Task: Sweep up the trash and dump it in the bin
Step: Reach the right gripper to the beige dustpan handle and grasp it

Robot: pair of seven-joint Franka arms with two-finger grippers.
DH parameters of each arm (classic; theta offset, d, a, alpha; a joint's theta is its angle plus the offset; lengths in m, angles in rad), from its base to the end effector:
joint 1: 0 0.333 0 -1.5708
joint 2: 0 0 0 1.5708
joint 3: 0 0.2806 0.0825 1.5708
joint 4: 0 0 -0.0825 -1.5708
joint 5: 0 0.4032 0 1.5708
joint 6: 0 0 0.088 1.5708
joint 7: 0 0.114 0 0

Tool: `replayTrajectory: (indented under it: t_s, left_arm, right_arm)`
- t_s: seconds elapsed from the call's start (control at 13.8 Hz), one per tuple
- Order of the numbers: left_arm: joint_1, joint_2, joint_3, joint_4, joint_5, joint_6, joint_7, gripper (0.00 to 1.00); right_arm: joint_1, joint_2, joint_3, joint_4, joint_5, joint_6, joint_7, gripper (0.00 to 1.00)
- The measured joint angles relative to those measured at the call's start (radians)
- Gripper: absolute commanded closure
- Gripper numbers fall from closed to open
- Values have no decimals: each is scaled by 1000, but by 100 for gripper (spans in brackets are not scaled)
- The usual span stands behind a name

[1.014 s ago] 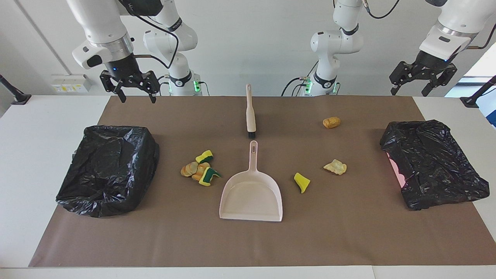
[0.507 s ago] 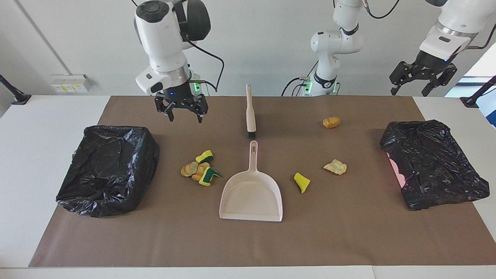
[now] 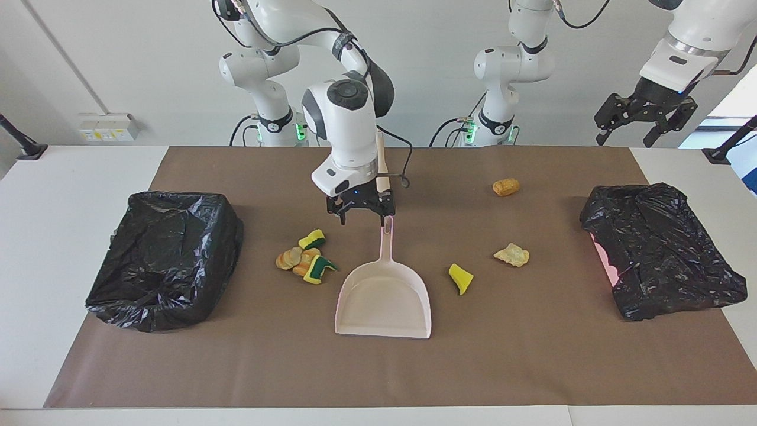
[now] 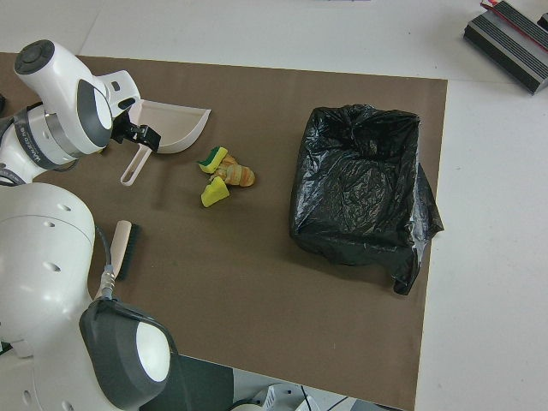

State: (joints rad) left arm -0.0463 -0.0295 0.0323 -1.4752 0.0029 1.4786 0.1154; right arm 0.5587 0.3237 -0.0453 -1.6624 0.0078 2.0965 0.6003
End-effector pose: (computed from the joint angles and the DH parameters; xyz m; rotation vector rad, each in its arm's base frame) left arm 0.5556 -0.0071 0.6370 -3.1310 0.2024 -0.0514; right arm 0.5820 0.3313 0.3822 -3.0826 0.1346 -0.1511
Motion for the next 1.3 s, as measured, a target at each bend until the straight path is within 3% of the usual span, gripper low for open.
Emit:
replayTrajectory:
  t_s: [0.36, 0.58, 0.65, 0.8, 1.3]
  left_arm:
    - [-3, 0, -13, 0, -1, -4, -2, 0]
    - [-3, -1, -17, -2, -1, -9, -3, 0]
    - [-3, -1, -18, -3, -1, -11, -3, 0]
    - [-8, -3, -20, -7, -2, -13, -3, 0]
    - [-95, -66, -23, -110, -3, -12, -5, 0]
  right_arm:
    - [58, 116, -1, 3, 0, 84, 0, 0]
    - [60, 133, -3, 5, 0, 86, 0, 23]
    - [60, 134, -4, 5, 0, 86, 0, 36]
    - [59, 134, -6, 5, 0, 86, -1, 100]
    - [39, 126, -14, 40, 0, 83, -46, 100]
